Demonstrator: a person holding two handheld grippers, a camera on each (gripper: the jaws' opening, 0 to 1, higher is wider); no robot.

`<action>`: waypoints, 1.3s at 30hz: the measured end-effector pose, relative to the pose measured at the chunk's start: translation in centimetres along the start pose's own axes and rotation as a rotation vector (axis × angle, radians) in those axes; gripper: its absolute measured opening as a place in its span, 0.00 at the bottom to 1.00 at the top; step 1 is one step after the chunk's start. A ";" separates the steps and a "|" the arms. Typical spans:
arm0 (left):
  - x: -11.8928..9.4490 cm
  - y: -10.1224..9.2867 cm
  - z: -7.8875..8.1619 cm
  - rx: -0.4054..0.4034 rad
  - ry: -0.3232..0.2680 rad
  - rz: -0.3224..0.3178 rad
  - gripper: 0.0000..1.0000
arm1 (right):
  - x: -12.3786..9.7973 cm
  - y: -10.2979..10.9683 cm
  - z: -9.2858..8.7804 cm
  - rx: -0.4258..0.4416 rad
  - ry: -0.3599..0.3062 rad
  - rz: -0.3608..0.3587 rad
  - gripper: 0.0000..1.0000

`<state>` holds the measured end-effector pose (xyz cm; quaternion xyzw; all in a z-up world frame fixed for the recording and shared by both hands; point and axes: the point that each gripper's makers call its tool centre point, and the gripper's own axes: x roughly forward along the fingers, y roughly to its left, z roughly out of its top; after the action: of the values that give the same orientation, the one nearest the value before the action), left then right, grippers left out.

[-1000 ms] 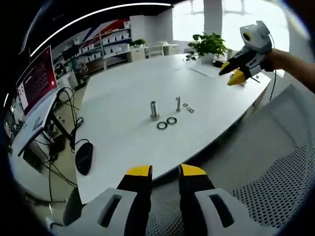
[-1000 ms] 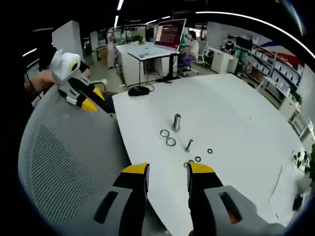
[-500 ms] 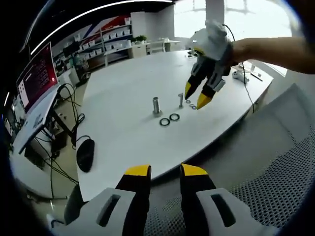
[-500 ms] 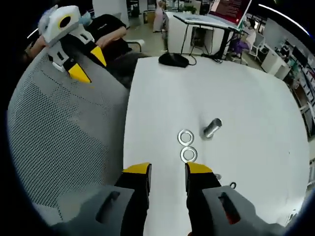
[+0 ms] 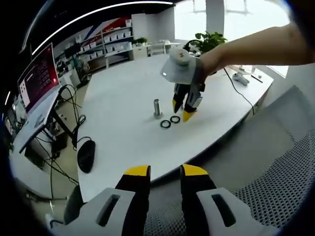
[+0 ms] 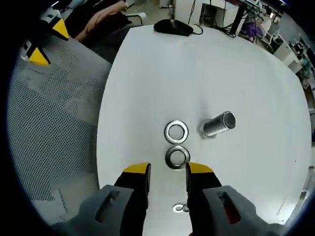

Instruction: Place the washer onto the threaded stud by aligning its center hole with the stud, sliding it down to the base, and recovering from edge contact or off-axis alignment until the washer reaches the visible bottom stop.

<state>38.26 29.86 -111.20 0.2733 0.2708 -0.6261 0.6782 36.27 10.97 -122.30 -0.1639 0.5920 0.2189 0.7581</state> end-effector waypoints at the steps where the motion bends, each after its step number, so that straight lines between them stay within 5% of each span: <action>1: 0.0 0.0 0.0 0.001 0.001 -0.001 0.22 | 0.2 -0.3 0.1 0.005 0.005 0.002 0.31; 15: 0.0 0.0 0.0 -0.004 0.002 0.004 0.22 | 1.7 -0.1 0.7 -0.009 0.036 0.040 0.32; 27: 0.0 0.0 0.0 0.000 0.003 -0.001 0.22 | 1.6 -0.8 -0.1 -0.140 0.104 0.006 0.27; 39: 0.0 -0.1 0.0 0.002 0.002 -0.003 0.22 | 1.9 -0.9 0.4 -0.150 0.078 0.016 0.25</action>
<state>38.19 29.83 -111.20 0.2742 0.2716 -0.6271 0.6766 37.46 10.65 -124.05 -0.2239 0.6041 0.2620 0.7185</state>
